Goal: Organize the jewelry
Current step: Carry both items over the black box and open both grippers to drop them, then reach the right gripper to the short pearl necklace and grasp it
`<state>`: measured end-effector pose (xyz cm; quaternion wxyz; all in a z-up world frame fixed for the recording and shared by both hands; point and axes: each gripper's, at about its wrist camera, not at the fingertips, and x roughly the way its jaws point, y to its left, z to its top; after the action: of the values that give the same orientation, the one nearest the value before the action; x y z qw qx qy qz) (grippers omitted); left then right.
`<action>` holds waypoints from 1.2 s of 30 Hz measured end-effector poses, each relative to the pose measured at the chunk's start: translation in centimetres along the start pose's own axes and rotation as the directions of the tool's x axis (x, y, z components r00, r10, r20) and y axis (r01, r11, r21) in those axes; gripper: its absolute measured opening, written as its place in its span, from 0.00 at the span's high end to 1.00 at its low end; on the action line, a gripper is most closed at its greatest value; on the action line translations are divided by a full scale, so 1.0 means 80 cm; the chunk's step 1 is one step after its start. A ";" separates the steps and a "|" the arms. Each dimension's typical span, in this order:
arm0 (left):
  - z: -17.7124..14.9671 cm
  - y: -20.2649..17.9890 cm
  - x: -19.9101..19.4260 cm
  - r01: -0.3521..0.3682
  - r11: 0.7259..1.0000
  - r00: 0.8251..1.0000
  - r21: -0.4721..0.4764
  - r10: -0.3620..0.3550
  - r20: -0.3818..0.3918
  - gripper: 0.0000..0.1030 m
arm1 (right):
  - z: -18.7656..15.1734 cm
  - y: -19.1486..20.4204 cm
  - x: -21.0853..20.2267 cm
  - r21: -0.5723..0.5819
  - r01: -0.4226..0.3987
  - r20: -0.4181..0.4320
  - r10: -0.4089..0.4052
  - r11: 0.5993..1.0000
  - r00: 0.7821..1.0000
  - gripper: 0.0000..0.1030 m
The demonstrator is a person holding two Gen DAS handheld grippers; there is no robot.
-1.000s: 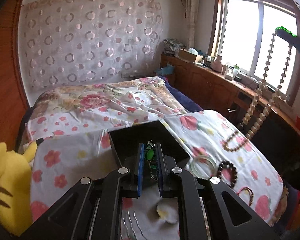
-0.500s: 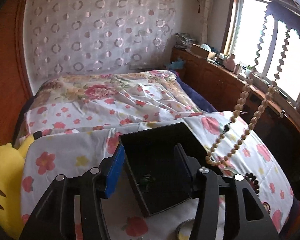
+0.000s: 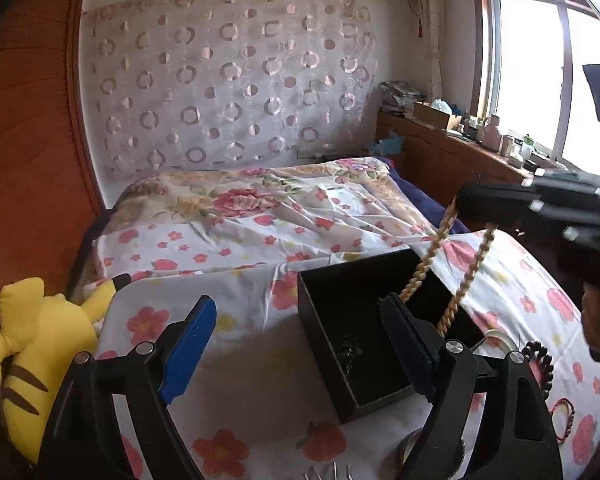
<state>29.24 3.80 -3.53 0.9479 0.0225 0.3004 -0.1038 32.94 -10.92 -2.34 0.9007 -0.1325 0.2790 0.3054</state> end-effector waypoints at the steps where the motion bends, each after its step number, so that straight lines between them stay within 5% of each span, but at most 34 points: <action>1: -0.003 0.001 -0.001 -0.002 1.000 1.000 -0.001 0.002 -0.002 0.20 | -0.004 0.000 0.004 0.011 -0.007 -0.009 0.007 1.000 1.000 0.92; 13: -0.044 0.010 -0.029 -0.028 0.999 0.999 -0.022 0.028 -0.017 0.16 | -0.037 0.004 0.040 0.061 -0.005 -0.079 0.010 0.998 0.997 0.90; 15: -0.051 0.013 -0.034 -0.034 0.999 0.999 -0.025 0.033 -0.023 0.16 | -0.037 0.005 0.039 0.061 0.011 -0.080 -0.006 0.998 0.997 0.70; 16: -0.055 0.014 -0.037 -0.039 0.999 0.999 -0.026 0.038 -0.026 0.16 | -0.037 0.005 0.037 0.064 0.020 -0.075 -0.016 0.998 0.997 0.48; 17: -0.058 0.015 -0.040 -0.044 0.999 0.999 -0.026 0.043 -0.028 0.16 | -0.036 0.004 0.035 0.067 0.024 -0.066 -0.020 0.997 0.998 0.43; 25: -0.092 0.018 -0.068 -0.057 0.998 0.998 -0.041 0.055 -0.040 0.16 | -0.058 0.019 -0.029 0.116 0.002 -0.029 0.001 0.993 1.000 0.43; 36: -0.142 0.014 -0.116 -0.063 0.996 0.997 -0.058 0.060 -0.044 0.16 | -0.175 0.095 -0.095 0.125 -0.046 -0.141 0.063 0.991 0.988 0.49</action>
<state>15.66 7.77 -7.48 0.9442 0.0060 0.3227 -0.0652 17.32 -14.33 -9.77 0.8758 -0.0915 0.3653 0.3019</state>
